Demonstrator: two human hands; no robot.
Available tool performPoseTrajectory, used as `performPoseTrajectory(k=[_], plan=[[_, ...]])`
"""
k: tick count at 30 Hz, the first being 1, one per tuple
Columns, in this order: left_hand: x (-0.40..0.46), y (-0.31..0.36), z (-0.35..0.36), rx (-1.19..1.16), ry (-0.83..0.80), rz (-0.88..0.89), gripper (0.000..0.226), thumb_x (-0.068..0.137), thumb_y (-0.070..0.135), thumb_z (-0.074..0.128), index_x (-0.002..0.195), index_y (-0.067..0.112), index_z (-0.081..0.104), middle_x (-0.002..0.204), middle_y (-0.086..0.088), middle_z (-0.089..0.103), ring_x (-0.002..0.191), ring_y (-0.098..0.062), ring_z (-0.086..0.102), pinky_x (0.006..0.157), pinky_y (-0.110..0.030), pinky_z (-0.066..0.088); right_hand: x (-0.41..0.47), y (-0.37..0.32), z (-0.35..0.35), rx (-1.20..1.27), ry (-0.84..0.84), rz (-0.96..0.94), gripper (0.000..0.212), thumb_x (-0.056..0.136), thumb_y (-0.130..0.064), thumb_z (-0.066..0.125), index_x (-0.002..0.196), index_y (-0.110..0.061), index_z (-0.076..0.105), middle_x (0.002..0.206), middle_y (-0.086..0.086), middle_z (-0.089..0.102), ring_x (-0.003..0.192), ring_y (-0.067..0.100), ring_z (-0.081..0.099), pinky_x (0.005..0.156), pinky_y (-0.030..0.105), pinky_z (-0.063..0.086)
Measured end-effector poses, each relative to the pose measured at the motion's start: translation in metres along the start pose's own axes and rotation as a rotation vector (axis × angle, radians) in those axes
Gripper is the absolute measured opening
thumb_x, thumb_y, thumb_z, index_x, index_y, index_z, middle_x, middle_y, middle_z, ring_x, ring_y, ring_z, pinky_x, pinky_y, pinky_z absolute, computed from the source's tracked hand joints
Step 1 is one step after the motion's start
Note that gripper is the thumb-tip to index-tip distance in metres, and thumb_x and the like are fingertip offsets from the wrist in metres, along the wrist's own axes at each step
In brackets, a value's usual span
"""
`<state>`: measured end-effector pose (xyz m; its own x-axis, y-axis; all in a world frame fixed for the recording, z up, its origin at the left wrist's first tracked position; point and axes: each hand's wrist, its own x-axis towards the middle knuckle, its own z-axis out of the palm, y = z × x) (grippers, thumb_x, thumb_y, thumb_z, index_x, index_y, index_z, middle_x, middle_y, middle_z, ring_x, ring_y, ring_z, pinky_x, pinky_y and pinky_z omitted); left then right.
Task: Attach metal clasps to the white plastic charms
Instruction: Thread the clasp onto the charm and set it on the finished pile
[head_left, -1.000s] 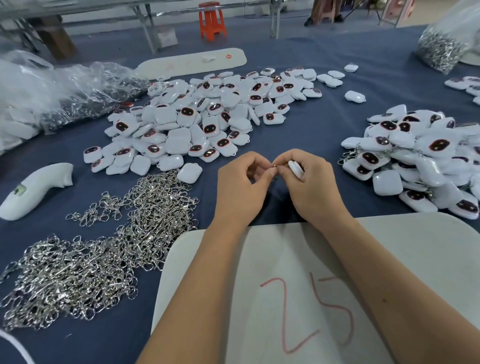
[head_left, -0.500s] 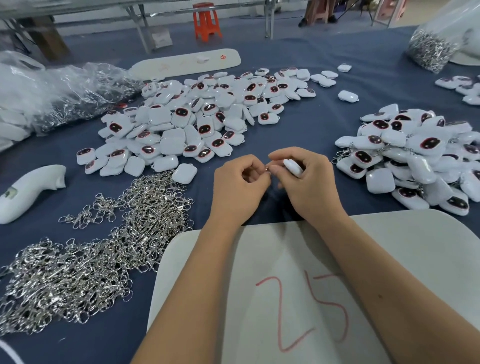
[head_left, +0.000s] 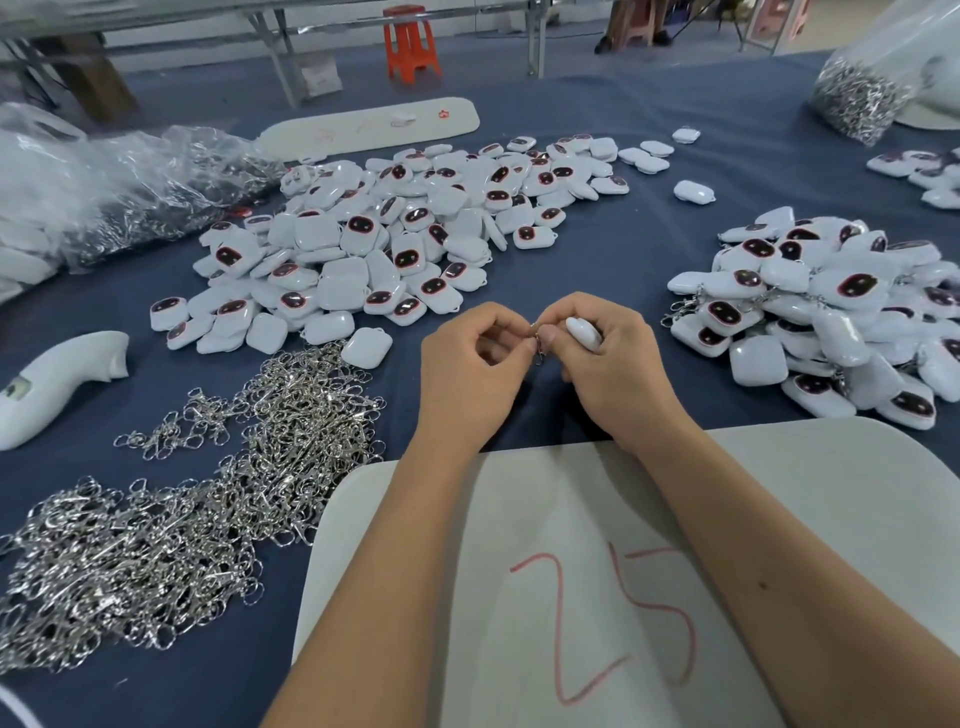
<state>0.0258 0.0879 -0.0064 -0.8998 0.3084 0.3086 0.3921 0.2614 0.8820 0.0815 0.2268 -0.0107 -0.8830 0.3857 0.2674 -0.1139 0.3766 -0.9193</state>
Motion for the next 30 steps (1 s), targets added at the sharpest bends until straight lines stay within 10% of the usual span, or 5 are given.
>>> performPoseTrajectory(k=[8,30], plan=[[0.0019,-0.0016,-0.0044,-0.071,-0.066,-0.046,0.013,0.09,0.006,0.071,0.083,0.016,0.074,0.076,0.006,0.072,0.072,-0.024,0.068,0.075,-0.044,0.06,0.001,-0.0024,-0.0007,-0.02,-0.031,0.034,0.019,0.098,-0.011,0.065,0.084,-0.023,0.07,0.076,-0.009,0.067,0.065,0.005,0.052,0.068,0.028,0.045],[0.0023,-0.0035,-0.0054,-0.209,-0.163,-0.059,0.013,0.098,0.002,0.063,0.091,0.005,0.073,0.072,0.005,0.072,0.061,-0.007,0.062,0.065,-0.018,0.051,-0.0005,-0.0035,-0.0058,0.018,-0.108,0.015,0.017,0.1,-0.01,0.063,0.087,-0.017,0.069,0.061,-0.02,0.058,0.059,0.003,0.048,0.059,0.018,0.041]])
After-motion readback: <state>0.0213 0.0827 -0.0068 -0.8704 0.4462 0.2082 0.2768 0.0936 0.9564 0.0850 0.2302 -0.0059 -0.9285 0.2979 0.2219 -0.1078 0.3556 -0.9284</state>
